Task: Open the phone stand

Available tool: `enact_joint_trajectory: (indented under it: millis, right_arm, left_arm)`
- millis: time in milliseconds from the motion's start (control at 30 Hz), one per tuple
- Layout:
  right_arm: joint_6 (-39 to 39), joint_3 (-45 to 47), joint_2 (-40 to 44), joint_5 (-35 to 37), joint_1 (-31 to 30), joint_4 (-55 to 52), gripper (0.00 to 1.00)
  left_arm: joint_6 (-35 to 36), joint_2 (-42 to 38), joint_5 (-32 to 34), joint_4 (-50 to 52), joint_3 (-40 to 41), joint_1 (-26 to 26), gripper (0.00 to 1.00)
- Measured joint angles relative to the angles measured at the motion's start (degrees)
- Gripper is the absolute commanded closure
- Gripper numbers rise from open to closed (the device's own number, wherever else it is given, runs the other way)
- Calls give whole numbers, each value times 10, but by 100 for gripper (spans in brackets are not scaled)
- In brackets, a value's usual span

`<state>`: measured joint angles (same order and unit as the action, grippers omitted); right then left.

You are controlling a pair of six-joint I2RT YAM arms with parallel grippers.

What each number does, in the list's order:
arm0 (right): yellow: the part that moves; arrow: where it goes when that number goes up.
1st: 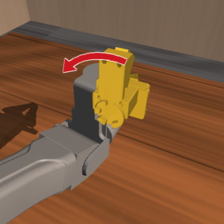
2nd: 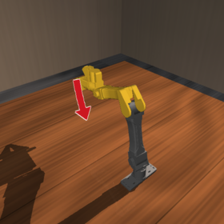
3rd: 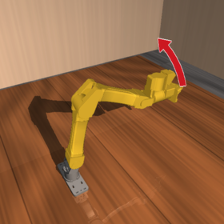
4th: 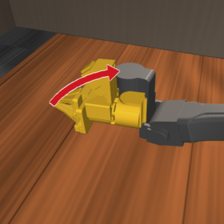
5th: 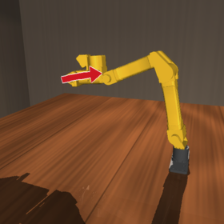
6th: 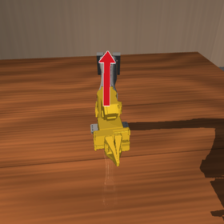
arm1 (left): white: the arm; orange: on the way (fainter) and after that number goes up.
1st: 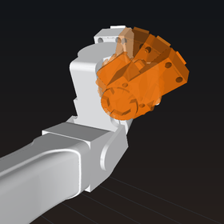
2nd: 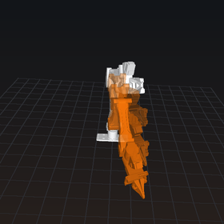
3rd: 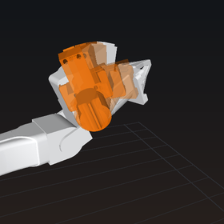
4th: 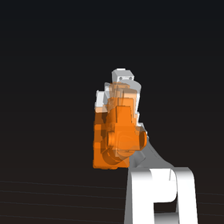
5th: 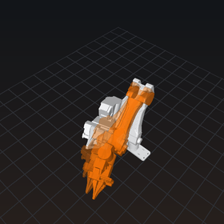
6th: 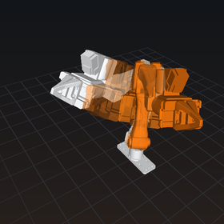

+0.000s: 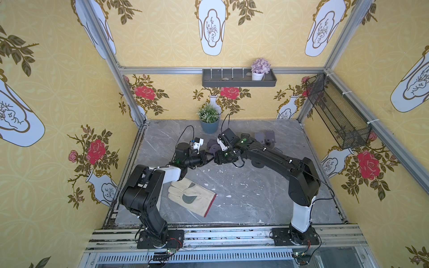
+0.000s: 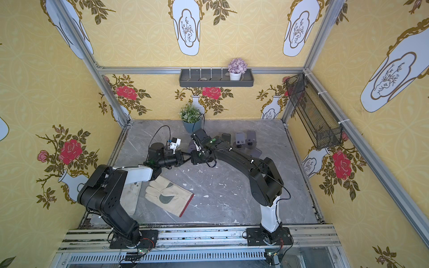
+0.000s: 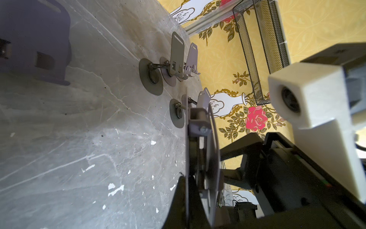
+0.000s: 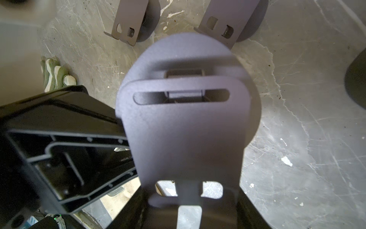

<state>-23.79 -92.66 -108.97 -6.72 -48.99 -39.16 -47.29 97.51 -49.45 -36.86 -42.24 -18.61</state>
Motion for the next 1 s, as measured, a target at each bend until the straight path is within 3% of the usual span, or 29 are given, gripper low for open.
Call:
enact_joint_trajectory:
  millis: [467,767,1000]
  right_arm:
    - [6,2,1,-17,0,2,47]
    - [33,-28,26,-10,0,-46,47]
    - [57,-47,42,0,2,-72,46]
  left_arm:
    - [212,-53,79,249,-62,-2,100]
    - [291,-68,120,282,-63,-4,100]
    - [306,-70,119,270,-59,-7,100]
